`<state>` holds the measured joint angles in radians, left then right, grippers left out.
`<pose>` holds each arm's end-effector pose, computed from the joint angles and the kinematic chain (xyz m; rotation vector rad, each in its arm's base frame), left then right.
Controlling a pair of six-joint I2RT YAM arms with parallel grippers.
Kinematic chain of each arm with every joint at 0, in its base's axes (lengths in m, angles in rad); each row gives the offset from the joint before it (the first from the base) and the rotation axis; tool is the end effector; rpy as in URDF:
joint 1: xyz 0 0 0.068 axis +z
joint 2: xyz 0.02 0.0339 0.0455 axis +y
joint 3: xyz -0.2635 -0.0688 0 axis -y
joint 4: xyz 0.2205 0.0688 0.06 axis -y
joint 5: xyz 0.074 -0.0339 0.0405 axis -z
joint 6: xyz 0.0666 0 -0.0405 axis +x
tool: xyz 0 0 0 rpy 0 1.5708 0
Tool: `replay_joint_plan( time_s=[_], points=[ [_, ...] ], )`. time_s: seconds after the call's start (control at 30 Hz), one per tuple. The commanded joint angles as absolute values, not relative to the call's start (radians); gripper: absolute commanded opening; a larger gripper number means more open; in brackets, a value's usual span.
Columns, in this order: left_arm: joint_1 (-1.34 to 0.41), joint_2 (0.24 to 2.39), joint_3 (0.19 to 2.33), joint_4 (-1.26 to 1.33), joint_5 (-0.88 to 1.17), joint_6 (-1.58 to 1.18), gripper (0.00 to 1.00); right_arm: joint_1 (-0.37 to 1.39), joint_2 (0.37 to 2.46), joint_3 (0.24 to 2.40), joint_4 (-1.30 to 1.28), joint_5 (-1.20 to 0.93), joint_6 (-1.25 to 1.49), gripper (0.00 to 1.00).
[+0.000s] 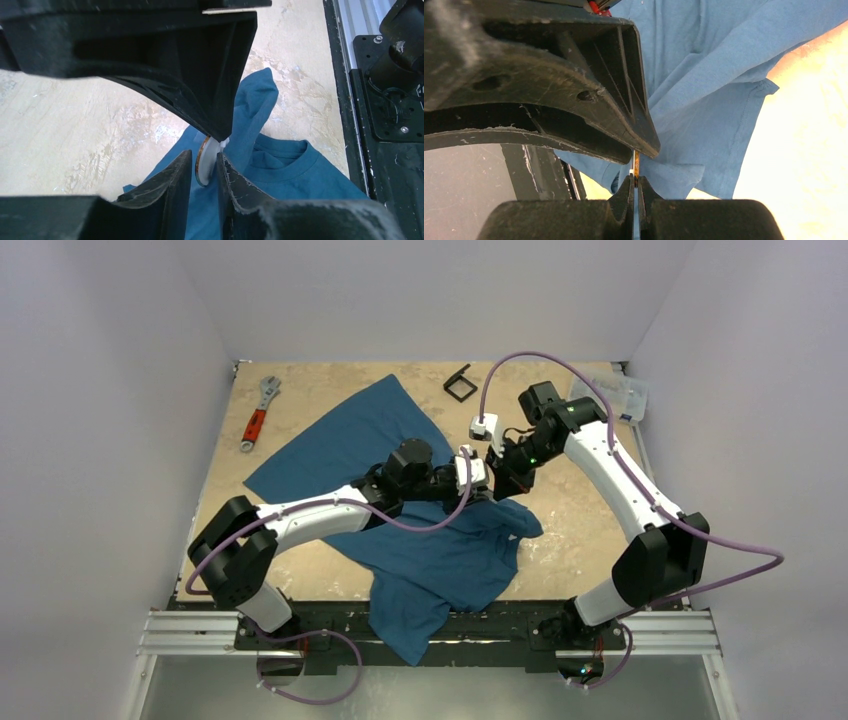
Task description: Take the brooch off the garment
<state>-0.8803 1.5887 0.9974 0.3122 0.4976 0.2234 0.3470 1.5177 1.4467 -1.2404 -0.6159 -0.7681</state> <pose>0.2103 -0.3044 0.2673 1.2929 1.4130 -0.9097 0.2344 0.1257 0.2968 -1.5041 2.2032 0.7564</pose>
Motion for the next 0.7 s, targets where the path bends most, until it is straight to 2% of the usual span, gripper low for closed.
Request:
replay_joint_plan(
  time_s=[0.0,0.07,0.2,0.3,0.33,0.37,0.4,0.47,0.5,0.57,0.67],
  points=[
    [-0.886,1.586,1.053,0.337,0.534,0.210,0.21,0.351,1.482,1.449,-1.239,-0.640,-0.785,0.00],
    [-0.886,1.589,1.058,0.330,0.546,0.209,0.16,0.352,1.478,1.448,-1.240,-0.642,-0.785,0.00],
    [-0.886,1.589,1.067,0.294,0.571,0.209,0.00,0.352,1.469,1.451,-1.232,-0.669,-0.780,0.00],
    [-0.874,1.580,1.065,0.272,0.588,0.178,0.00,0.349,1.463,1.450,-1.200,-0.691,-0.733,0.00],
    [-0.863,1.577,1.063,0.269,0.595,0.151,0.00,0.344,1.460,1.447,-1.185,-0.684,-0.712,0.06],
    [-0.849,1.574,1.063,0.268,0.597,0.116,0.00,0.329,1.458,1.446,-1.174,-0.685,-0.688,0.15],
    [-0.832,1.571,1.063,0.267,0.604,0.071,0.00,0.303,1.456,1.445,-1.168,-0.698,-0.671,0.31],
    [-0.795,1.562,1.061,0.259,0.627,-0.007,0.00,0.236,1.453,1.448,-1.163,-0.742,-0.646,0.55],
    [-0.784,1.556,1.058,0.259,0.637,-0.037,0.00,0.203,1.453,1.447,-1.163,-0.764,-0.632,0.59],
    [-0.766,1.550,1.051,0.273,0.665,-0.096,0.00,0.153,1.454,1.437,-1.163,-0.804,-0.617,0.61],
    [-0.745,1.560,1.059,0.309,0.699,-0.201,0.00,0.137,1.437,1.377,-1.104,-0.852,-0.541,0.56]
  ],
)
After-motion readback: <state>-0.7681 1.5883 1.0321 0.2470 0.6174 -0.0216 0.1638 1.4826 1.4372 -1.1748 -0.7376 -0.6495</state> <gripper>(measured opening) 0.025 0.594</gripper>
